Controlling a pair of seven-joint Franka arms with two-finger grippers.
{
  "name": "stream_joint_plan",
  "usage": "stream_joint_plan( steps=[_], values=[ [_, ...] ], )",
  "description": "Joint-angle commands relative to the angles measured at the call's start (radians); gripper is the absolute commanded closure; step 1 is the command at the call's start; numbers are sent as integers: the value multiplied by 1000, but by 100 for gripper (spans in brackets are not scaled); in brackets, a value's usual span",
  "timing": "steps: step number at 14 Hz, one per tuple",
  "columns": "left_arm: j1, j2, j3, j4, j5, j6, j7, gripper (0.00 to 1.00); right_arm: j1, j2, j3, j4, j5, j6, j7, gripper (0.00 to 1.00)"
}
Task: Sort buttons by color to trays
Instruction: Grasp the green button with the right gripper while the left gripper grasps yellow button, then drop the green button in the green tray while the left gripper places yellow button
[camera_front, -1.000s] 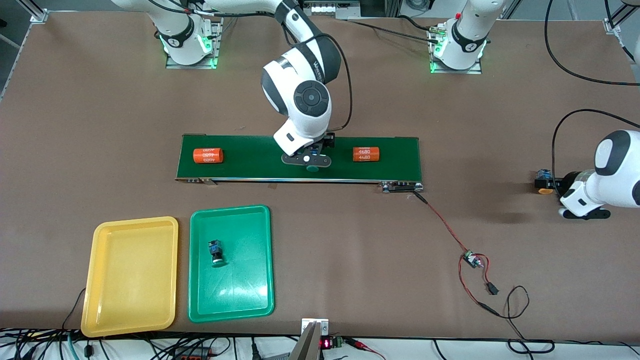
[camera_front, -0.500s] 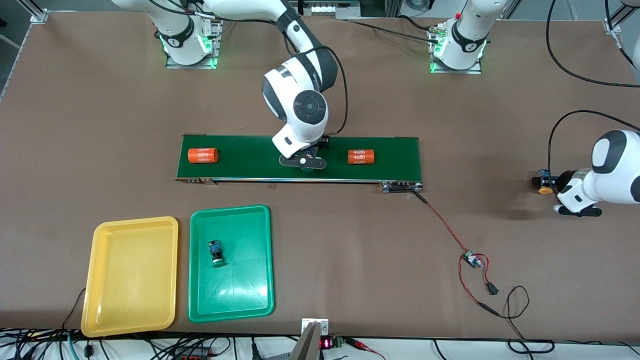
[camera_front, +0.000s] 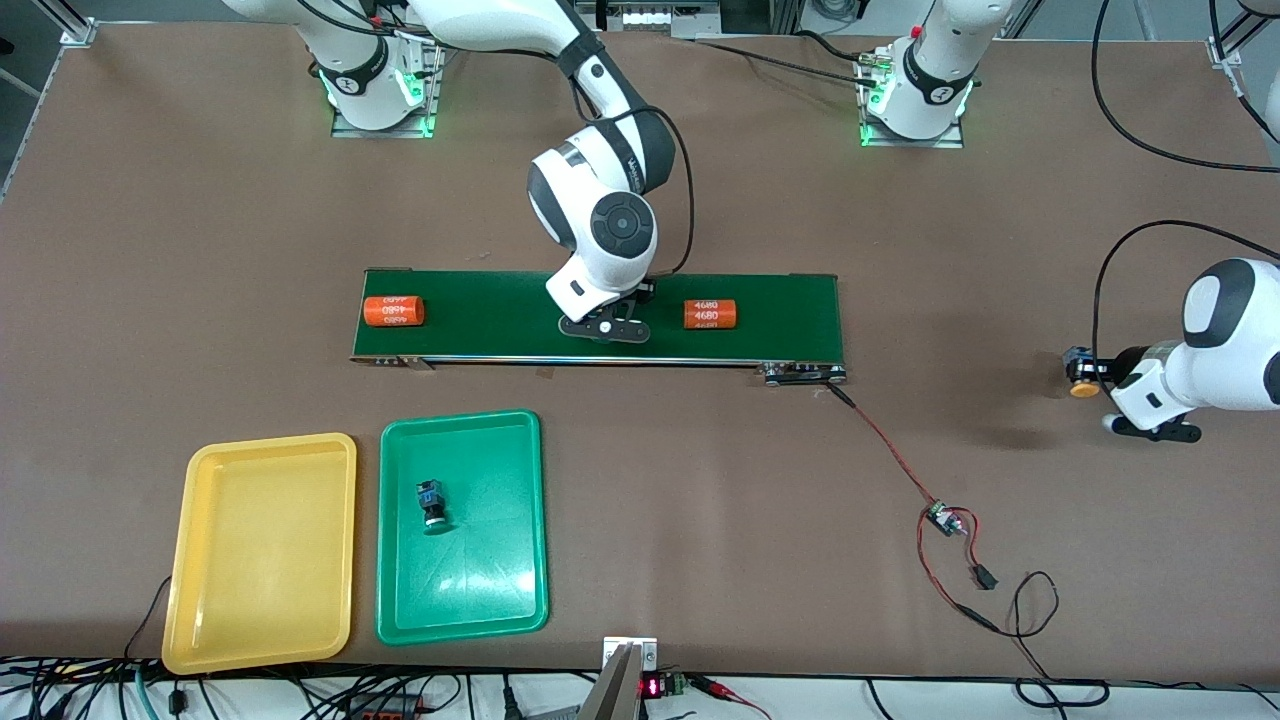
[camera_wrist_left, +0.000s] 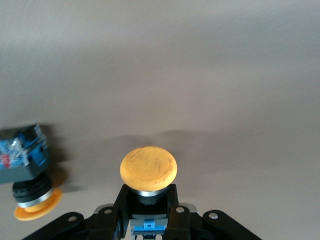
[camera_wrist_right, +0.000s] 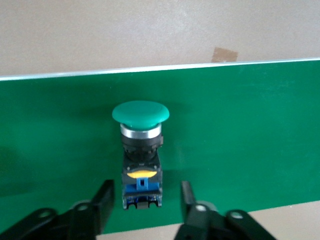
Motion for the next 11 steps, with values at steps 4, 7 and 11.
stream_joint_plan(
  steps=[4, 7, 11],
  values=[
    [-128, -23, -141, 13, -145, -144, -82, 91, -31, -1, -5, 8, 13, 9, 7, 99],
    [-234, -16, -160, 10, -270, -146, -193, 91, -42, -7, -41, 54, 12, 5, -7, 100],
    [-461, -19, -163, 13, -306, -135, -496, 89, -89, 4, -126, 143, 6, 12, -39, 100]
  ],
)
